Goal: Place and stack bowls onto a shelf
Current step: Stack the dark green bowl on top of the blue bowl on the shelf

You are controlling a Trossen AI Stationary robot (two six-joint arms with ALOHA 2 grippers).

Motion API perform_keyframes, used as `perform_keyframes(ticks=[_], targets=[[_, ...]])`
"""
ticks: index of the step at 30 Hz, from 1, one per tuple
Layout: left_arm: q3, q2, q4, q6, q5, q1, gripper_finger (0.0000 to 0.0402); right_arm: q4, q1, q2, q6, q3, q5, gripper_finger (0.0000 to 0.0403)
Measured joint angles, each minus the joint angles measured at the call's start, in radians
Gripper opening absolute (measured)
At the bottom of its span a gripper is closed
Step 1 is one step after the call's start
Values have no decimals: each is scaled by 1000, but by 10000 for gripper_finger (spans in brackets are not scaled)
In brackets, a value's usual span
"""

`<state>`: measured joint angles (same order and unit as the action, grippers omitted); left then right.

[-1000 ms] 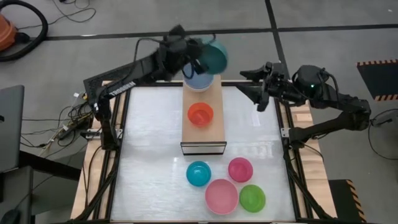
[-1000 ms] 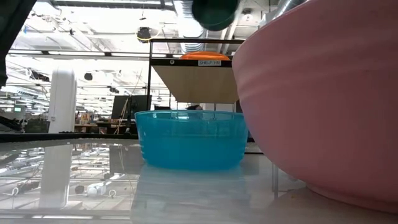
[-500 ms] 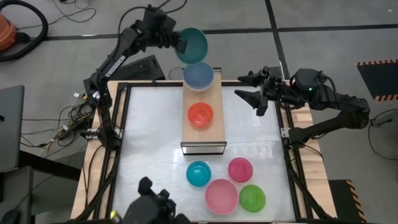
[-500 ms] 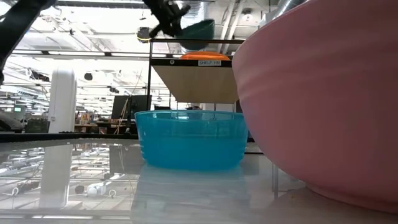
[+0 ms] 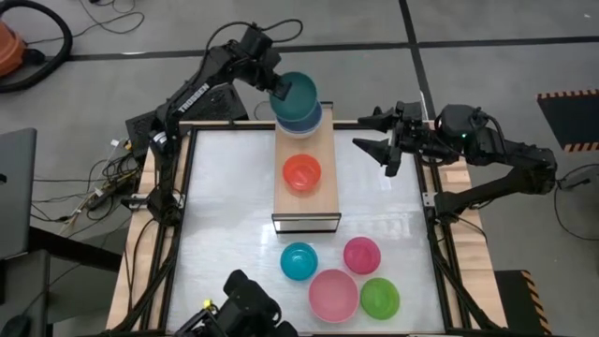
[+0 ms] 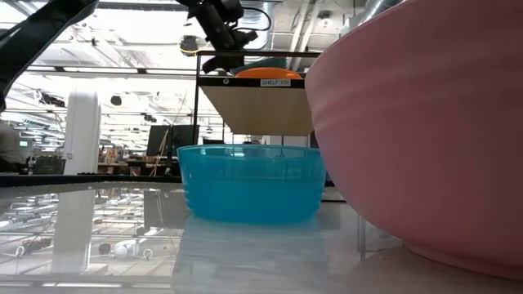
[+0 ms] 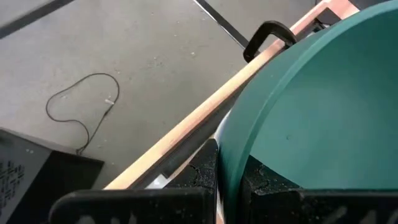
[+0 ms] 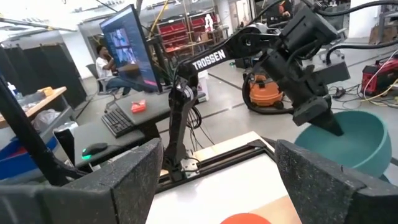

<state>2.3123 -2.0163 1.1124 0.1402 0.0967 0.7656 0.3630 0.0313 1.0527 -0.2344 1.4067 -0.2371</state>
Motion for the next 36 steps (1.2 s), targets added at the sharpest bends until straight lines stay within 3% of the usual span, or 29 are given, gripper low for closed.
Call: perform_keyframes(ticks=[25,29,36], targets=[[-6,-48,19,-40,-6,-34,5,27,17,0,7,0,0,335],[-6,-48,10,-97,-7,-42,37,27,17,0,7,0,0,335],[-6,-48,-3,-98,-26,-42,134,42,17,0,8,0,0,335]])
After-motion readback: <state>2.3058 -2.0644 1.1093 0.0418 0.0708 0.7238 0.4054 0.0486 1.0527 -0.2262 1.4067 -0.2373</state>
